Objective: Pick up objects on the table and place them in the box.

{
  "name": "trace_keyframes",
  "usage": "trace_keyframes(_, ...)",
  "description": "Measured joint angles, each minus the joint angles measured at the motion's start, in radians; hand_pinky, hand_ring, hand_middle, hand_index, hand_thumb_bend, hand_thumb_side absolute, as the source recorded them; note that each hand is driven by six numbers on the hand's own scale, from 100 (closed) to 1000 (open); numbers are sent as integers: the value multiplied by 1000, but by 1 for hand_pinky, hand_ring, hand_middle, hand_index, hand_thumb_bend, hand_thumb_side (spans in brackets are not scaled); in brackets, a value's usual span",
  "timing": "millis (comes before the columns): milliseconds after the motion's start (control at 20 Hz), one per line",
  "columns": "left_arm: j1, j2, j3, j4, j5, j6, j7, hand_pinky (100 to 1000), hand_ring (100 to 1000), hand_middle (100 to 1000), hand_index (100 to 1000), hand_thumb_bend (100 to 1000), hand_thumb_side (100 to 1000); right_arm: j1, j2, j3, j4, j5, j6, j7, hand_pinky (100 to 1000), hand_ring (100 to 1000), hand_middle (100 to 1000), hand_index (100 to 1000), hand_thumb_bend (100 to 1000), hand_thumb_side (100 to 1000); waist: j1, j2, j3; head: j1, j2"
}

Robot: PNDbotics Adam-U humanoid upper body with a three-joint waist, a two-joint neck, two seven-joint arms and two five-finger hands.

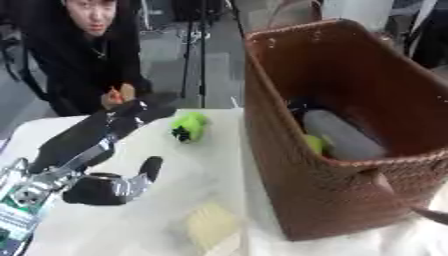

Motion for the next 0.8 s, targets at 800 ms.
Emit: trace_keyframes(800, 19, -275, -78, 21, -477, -131, -112, 1000, 1000, 1000, 1000, 100, 664, -9, -6, -1, 0, -12, -1, 1, 817, 765, 749, 787, 100, 1000, 13, 0, 7, -21, 0)
